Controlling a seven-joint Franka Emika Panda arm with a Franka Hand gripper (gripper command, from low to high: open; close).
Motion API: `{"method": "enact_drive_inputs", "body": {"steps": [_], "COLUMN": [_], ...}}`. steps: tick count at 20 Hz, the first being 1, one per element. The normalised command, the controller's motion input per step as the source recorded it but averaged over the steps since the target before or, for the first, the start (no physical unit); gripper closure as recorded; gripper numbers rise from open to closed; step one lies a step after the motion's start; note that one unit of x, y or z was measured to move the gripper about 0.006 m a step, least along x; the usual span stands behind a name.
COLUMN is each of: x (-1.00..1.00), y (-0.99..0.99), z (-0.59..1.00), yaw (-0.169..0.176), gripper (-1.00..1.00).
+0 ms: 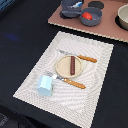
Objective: Interact with the objects in diverse but meaningful ways.
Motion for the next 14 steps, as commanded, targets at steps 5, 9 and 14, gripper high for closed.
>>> {"method": "enact_drive_inputs", "body": {"steps": [5,9,14], "x": [0.69,0.72,0.68], "y": [-0.58,-0.64,-0.68], "z": [0.22,-0.07,-0.25], "yaw": [-0.056,-0.055,-0.062], "gripper": [-1.00,-1.00,-1.00]}}
